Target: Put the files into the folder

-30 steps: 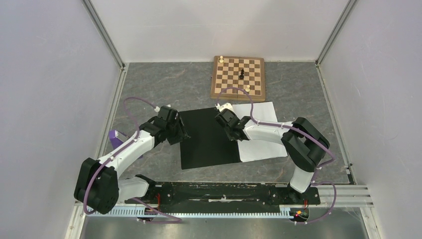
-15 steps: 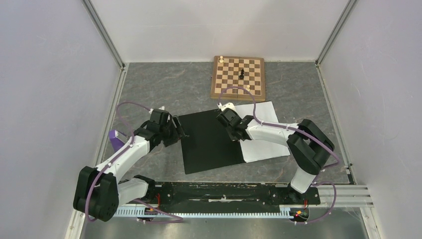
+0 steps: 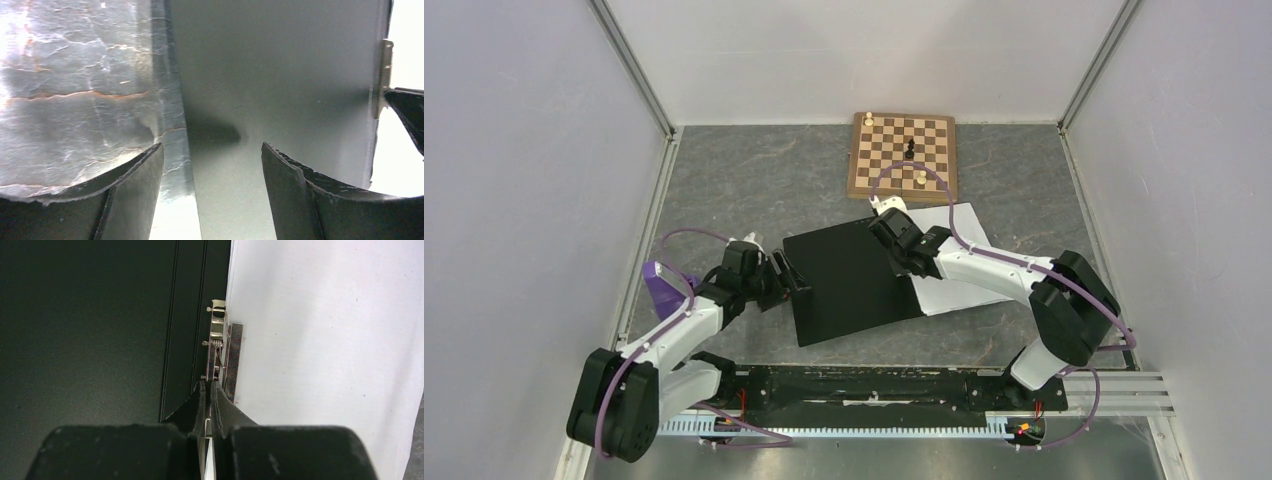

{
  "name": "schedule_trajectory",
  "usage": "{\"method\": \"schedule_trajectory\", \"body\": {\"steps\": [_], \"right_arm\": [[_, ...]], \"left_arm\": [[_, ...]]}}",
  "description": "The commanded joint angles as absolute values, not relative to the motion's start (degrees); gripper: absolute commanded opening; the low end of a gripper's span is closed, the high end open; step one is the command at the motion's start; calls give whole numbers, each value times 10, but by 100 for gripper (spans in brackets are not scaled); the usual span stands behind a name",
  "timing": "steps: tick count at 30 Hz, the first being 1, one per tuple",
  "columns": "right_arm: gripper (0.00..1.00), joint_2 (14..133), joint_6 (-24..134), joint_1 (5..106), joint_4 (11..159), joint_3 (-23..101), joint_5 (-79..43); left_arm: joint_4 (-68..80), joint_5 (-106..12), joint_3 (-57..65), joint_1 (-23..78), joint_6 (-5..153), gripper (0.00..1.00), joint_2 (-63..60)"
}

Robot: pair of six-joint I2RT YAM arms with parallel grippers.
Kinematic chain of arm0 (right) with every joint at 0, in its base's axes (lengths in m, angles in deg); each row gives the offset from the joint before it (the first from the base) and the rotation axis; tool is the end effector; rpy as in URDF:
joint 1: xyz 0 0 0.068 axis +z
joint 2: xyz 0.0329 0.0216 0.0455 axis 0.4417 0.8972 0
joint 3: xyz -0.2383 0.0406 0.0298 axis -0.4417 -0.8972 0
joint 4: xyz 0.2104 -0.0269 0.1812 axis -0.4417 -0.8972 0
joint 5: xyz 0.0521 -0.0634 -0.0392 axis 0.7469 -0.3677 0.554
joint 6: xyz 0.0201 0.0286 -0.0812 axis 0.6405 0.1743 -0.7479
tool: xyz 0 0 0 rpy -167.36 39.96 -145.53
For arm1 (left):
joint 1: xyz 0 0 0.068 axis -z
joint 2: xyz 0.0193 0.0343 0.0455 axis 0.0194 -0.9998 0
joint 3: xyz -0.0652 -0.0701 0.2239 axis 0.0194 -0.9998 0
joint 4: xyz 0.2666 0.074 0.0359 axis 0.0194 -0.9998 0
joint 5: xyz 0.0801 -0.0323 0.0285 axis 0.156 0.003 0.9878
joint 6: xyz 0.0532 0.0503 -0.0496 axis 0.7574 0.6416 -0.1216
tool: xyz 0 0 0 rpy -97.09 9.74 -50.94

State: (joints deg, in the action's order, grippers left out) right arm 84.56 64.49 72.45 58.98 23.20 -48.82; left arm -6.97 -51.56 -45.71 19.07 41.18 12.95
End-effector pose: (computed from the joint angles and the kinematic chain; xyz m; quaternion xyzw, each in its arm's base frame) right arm 0.2702 0.2382 0.1325 -0.1915 0.9260 -0.0250 0.3244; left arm 0.2317 -0.0933 0.0888 -0.1766 0.9139 -0.2708 0.2454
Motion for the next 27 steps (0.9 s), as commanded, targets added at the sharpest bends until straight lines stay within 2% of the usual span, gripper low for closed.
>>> {"method": "schedule_trajectory", "body": {"steps": [1, 11, 27], "right_arm": [[0, 820, 637, 722, 594, 263, -489], [0, 821, 647, 722, 598, 246, -470], [0, 813, 690, 729, 634, 197, -426]], "left_arm": [[13, -559, -465, 187, 373, 78, 150], [83, -603, -491, 187, 293, 79, 176], [17, -670, -374, 187, 301, 82, 213]]}}
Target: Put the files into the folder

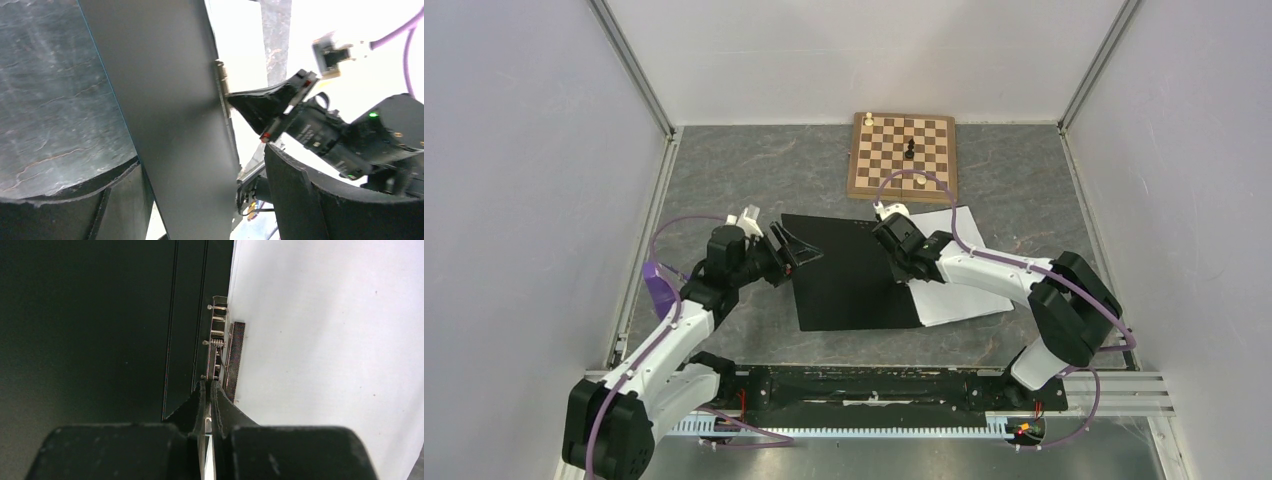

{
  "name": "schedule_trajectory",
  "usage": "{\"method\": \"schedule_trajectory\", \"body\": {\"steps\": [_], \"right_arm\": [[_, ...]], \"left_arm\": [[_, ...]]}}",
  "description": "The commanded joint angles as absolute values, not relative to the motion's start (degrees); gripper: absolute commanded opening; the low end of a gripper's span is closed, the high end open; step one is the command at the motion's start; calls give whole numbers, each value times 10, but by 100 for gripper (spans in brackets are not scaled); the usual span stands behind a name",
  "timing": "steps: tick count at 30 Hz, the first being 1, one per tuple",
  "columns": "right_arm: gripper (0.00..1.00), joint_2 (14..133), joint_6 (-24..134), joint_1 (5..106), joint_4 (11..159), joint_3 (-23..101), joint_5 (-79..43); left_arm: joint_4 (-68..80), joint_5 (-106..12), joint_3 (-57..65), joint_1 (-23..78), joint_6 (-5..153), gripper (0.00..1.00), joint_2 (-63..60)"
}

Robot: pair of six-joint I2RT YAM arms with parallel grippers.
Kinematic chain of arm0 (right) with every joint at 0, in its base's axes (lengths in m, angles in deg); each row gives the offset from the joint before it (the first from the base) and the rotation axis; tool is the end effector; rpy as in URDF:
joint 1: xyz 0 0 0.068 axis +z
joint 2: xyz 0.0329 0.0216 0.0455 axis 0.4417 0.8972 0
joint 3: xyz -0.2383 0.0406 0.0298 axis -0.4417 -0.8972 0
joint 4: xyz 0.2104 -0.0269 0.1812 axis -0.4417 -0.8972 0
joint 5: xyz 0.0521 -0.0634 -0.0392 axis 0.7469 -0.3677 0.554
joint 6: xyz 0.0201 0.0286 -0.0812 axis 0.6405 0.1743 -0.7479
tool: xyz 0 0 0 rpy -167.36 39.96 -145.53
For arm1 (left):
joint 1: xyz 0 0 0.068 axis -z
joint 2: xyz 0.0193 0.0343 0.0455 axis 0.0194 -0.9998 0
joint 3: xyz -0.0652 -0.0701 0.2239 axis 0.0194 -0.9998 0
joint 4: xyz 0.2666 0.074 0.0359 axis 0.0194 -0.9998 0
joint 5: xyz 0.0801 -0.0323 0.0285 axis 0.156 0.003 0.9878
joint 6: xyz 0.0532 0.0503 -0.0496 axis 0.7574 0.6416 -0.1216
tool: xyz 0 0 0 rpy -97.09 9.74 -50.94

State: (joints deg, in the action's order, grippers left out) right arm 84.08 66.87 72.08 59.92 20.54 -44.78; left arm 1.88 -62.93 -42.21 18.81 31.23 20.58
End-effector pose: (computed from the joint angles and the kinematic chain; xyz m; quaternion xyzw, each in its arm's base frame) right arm 0.2629 0.2348 0.1196 -0.1820 0.9364 0.0039 0.2999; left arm 0.2467 -0.1124 0.1643 -0.1654 0.8319 -0.4391 0.2963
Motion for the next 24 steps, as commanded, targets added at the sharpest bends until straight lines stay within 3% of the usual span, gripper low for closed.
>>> {"method": "schedule_trajectory", "body": {"steps": [1, 24], "right_arm": [[0, 813, 693, 730, 636, 195, -424], [0, 889, 794, 796, 719, 229, -401]], "left_arm": [[14, -675, -366, 187, 303, 82, 212], [-155, -652, -217, 202, 370, 82, 189]]}}
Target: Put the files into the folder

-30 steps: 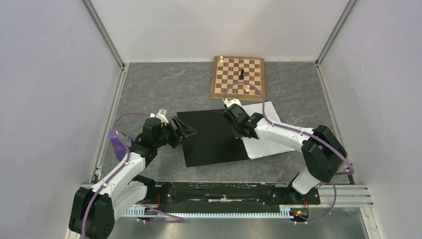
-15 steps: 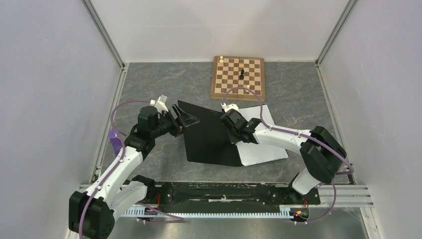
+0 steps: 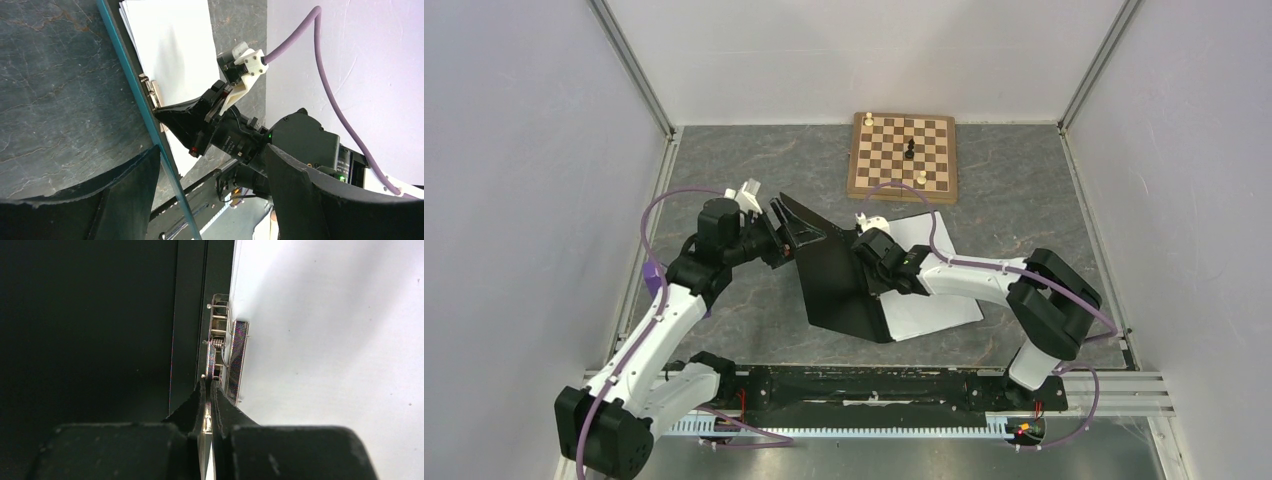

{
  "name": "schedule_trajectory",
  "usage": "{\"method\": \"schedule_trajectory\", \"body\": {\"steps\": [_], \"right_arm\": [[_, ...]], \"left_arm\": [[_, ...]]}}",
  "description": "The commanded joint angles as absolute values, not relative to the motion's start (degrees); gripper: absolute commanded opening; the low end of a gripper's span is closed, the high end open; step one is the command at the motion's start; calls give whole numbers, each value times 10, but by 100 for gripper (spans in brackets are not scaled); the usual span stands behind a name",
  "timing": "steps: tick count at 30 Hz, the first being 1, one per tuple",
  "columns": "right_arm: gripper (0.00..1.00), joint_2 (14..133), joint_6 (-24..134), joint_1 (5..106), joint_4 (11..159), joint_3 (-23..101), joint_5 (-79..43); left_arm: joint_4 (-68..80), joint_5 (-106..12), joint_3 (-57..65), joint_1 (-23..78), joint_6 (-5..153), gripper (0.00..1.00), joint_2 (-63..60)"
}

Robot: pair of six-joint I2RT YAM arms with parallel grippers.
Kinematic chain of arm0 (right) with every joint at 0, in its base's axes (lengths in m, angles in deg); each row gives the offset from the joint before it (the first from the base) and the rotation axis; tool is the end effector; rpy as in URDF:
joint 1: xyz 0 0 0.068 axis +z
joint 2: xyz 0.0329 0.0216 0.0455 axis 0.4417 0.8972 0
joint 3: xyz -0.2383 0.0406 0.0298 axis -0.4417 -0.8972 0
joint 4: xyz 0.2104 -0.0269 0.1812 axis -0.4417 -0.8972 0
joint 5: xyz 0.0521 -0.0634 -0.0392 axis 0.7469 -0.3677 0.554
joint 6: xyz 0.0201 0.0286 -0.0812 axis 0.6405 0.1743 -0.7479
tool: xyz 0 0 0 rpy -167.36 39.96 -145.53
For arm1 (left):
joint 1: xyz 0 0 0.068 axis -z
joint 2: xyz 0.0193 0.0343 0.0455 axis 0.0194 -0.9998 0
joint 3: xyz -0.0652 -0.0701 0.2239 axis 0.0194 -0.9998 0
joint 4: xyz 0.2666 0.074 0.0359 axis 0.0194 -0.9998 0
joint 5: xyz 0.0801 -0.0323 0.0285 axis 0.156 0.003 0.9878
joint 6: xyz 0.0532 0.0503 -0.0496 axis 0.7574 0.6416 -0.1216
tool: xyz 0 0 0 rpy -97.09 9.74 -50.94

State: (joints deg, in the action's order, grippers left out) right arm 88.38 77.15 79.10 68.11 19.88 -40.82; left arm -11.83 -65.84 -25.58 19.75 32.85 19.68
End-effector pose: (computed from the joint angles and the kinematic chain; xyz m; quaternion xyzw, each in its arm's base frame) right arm 0.2378 0.2811 0.1002 -0.1600 0.9374 0.0932 0.2949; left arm 0.2547 -0.1235 0.2453 -0.1273 0.8271 -0.4598 0.2972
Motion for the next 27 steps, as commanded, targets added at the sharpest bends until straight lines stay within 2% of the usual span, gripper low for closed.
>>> {"method": "schedule_trajectory", "body": {"steps": [1, 15, 23, 27], "right_arm": [[0, 891, 797, 797, 720, 230, -399], [1, 894, 809, 800, 732, 223, -395], [13, 900, 834, 802, 814, 211, -323], [30, 859, 830, 794, 819, 183, -343]], "left_arm": [[-155, -653, -216, 203, 370, 83, 188], [-185, -637, -168, 239, 384, 83, 164], [-158, -582, -145, 293, 376, 83, 129], [-144, -557, -134, 309, 371, 83, 108]]}}
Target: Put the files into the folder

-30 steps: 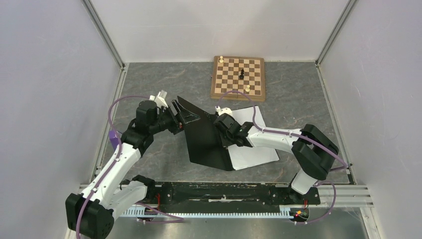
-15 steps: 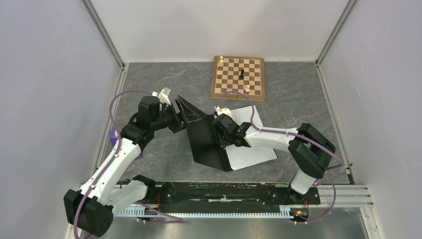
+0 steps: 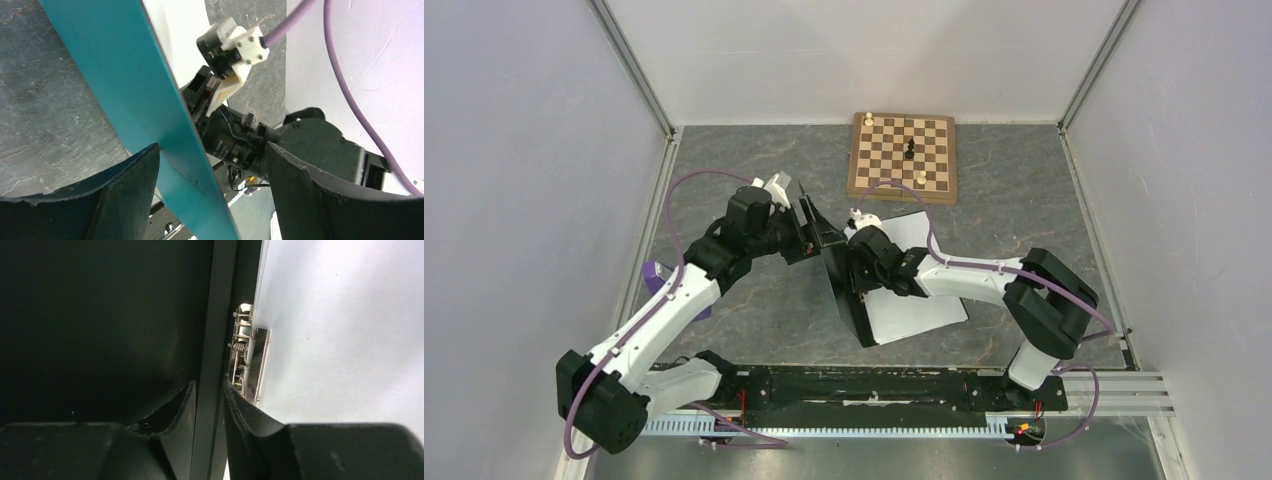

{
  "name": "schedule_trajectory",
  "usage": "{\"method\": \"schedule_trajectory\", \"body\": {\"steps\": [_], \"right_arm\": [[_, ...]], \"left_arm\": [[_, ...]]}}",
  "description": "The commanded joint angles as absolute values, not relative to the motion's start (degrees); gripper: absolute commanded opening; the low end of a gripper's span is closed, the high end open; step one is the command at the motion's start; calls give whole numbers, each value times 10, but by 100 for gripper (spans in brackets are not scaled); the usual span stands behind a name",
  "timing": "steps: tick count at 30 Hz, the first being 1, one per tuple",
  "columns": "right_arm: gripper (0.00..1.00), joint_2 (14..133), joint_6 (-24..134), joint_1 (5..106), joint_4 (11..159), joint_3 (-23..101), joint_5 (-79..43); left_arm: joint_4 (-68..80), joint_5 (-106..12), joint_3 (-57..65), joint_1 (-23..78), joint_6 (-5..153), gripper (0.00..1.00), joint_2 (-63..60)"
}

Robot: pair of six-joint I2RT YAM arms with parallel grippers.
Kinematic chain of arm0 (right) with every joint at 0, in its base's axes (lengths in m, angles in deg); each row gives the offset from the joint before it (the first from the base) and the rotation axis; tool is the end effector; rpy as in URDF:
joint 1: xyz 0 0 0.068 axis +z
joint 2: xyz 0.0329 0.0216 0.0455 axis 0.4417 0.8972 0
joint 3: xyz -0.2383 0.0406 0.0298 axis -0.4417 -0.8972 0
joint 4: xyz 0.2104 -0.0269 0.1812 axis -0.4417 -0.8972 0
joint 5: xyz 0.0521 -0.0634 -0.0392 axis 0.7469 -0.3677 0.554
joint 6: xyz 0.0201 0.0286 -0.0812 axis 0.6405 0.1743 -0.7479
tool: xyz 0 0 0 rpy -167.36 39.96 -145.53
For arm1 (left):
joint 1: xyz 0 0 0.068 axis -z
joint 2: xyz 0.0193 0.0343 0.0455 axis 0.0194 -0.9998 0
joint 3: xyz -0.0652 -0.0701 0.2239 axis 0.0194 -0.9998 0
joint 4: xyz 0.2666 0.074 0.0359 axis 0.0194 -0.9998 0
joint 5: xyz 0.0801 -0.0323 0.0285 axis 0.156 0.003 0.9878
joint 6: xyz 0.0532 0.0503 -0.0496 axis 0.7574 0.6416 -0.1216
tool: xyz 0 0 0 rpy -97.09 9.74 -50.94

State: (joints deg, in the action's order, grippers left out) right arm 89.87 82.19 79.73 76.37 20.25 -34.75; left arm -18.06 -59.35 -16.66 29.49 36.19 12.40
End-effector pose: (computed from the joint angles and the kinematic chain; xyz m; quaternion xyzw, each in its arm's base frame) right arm 0.2398 0.3044 0.1048 -0.1318 0.9269 0.1870 0.2976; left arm 0.2535 -0.1682 0.2571 -0.0724 0.8591 -0.4243 0.2769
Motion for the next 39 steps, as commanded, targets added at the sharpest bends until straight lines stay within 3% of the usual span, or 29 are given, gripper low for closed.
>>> {"method": "schedule_trajectory", "body": {"steps": [1, 7, 13, 22, 30, 39], "right_arm": [[33, 843, 831, 787, 824, 170, -345], [37, 744, 837, 757, 819, 104, -367], [46, 623, 818, 737, 747, 77, -469], [73, 479, 773, 722, 621, 106, -635], [93, 427, 761, 718, 571, 114, -700], [98, 428, 738, 713, 554, 118, -707]], "left_arm": [[-145, -550, -129, 313, 371, 83, 101], [-155, -526, -94, 337, 382, 83, 60], [-134, -501, -39, 394, 391, 83, -7], [-22, -506, -30, 447, 376, 83, -104], [21, -526, -10, 471, 378, 83, -216], [79, -543, -20, 494, 369, 84, -316]]}}
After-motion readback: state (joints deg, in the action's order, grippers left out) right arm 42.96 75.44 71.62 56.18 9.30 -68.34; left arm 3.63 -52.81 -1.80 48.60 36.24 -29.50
